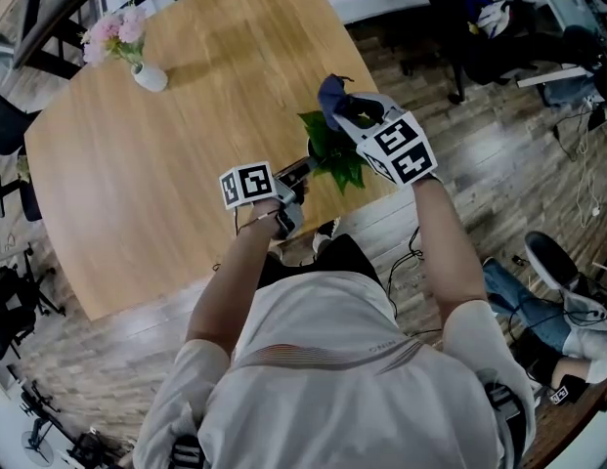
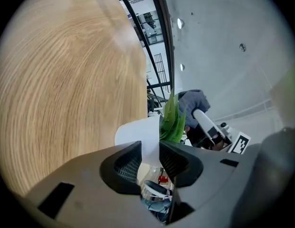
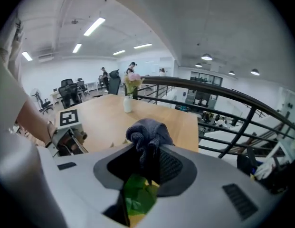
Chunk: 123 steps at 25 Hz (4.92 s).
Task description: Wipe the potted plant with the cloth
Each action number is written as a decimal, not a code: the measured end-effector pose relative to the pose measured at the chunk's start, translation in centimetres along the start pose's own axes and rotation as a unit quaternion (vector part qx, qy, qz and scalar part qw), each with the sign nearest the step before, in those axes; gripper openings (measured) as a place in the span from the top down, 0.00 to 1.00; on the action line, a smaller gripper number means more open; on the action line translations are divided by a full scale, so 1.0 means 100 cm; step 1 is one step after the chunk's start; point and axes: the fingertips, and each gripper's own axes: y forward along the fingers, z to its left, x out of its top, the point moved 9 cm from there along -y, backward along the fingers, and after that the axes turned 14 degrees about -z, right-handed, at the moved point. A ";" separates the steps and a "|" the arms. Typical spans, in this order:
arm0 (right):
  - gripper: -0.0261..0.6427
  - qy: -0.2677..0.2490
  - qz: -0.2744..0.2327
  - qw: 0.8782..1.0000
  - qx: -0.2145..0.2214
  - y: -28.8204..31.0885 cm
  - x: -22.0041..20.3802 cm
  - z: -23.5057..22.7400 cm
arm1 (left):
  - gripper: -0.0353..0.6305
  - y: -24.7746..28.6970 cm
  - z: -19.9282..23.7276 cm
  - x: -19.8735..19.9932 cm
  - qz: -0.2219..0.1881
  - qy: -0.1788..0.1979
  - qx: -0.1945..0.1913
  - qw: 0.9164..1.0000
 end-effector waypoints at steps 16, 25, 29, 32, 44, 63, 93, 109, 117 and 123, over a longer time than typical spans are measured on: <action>0.72 0.155 -0.106 0.981 -0.051 -0.086 -0.008 0.001 | 0.80 0.000 -0.005 -0.005 -0.015 -0.014 0.019 1.000; 0.72 0.131 -0.033 0.972 -0.194 -0.090 -0.069 -0.018 | 0.81 0.000 -0.007 -0.006 -0.020 -0.006 0.030 0.999; 0.72 0.153 -0.100 0.964 -0.191 -0.123 -0.042 -0.014 | 0.81 0.000 -0.007 -0.005 -0.021 -0.005 0.033 0.999; 0.72 0.199 -0.144 0.962 -0.120 -0.131 -0.019 0.018 | 0.81 0.000 -0.008 -0.005 -0.022 -0.003 0.034 0.999; 0.72 0.234 -0.052 0.963 -0.124 -0.114 -0.095 0.074 | 0.81 -0.001 -0.007 -0.005 -0.026 0.004 0.039 0.999; 0.72 0.237 -0.107 0.961 -0.090 -0.113 -0.056 0.109 | 0.81 -0.001 -0.008 -0.007 -0.028 -0.005 0.038 0.999; 0.73 0.358 -0.242 0.899 -0.071 -0.137 -0.037 0.071 | 0.81 0.004 -0.013 -0.016 -0.023 0.028 0.040 0.999; 0.73 0.254 -0.306 0.904 -0.158 -0.195 0.006 0.043 | 0.81 -0.065 -0.114 0.047 -0.178 0.337 0.022 0.924; 0.73 0.133 -0.350 0.901 -0.217 -0.221 0.068 0.043 | 0.88 -0.132 -0.238 0.072 -0.252 0.531 -0.040 0.808; 0.73 0.084 -0.377 0.894 -0.226 -0.229 0.104 0.051 | 0.88 -0.165 -0.292 0.071 -0.286 0.594 -0.070 0.748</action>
